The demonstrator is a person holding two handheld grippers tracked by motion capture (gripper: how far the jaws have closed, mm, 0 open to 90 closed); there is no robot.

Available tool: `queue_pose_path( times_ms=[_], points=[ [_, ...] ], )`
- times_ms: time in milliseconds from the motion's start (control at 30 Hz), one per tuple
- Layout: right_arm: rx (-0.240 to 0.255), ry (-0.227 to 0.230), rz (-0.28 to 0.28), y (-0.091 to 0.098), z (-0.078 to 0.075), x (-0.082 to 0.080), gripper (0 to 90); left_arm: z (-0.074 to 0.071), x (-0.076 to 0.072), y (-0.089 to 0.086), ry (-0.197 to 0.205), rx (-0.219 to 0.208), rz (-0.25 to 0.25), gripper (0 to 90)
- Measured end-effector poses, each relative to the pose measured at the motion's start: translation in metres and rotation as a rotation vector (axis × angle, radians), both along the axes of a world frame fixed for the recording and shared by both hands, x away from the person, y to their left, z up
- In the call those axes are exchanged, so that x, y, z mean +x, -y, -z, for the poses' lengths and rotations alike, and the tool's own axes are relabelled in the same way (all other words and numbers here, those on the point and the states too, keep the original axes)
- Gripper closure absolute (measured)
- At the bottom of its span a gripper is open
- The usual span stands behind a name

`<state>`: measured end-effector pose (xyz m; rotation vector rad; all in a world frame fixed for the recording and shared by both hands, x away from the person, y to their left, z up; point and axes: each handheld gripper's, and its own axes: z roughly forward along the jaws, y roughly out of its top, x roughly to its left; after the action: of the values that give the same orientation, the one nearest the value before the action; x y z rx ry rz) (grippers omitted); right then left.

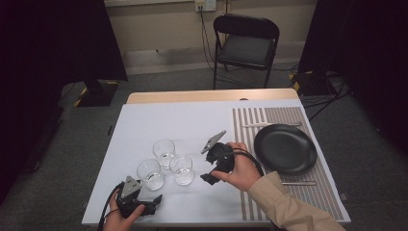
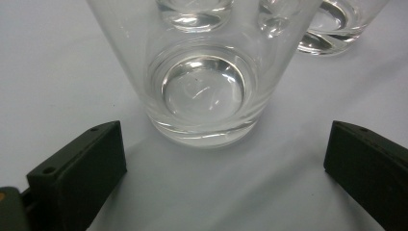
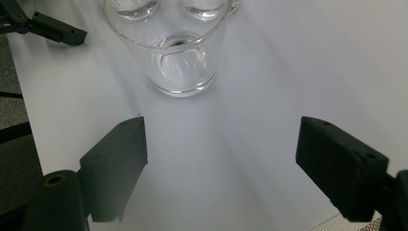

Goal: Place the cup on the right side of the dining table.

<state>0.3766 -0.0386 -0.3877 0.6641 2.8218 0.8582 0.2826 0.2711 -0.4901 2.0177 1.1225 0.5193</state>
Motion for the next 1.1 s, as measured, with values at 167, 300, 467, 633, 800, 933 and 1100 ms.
queue_pose_path(
  times_ms=[167, 300, 467, 633, 800, 933, 1100],
  points=[
    [0.005, 0.004, -0.001, -0.003, -0.005, 0.002, 17.6, 0.000, 0.000, 0.000, 0.000, 0.000, 0.000, 0.1],
    [0.002, 0.007, -0.004, -0.006, -0.009, 0.004, 17.6, 0.000, 0.000, 0.000, 0.001, 0.002, 0.000, 0.1],
    [0.004, 0.006, 0.000, -0.011, -0.013, 0.006, 17.6, 0.000, 0.000, 0.000, 0.001, 0.002, 0.000, 0.1],
    [0.001, 0.010, -0.006, -0.013, -0.015, 0.008, 17.6, 0.000, 0.000, 0.000, 0.001, 0.001, -0.001, 0.1],
    [-0.002, 0.009, -0.006, -0.017, -0.017, 0.009, 17.3, 0.000, 0.000, 0.000, 0.002, -0.002, -0.003, 0.1],
    [-0.003, 0.008, -0.008, -0.020, -0.019, 0.011, 17.2, 0.000, 0.000, 0.000, 0.002, -0.002, -0.003, 0.1],
    [-0.005, 0.007, -0.010, -0.024, -0.021, 0.013, 17.2, 0.000, 0.000, 0.000, 0.000, -0.005, -0.004, 0.1]
  ],
)
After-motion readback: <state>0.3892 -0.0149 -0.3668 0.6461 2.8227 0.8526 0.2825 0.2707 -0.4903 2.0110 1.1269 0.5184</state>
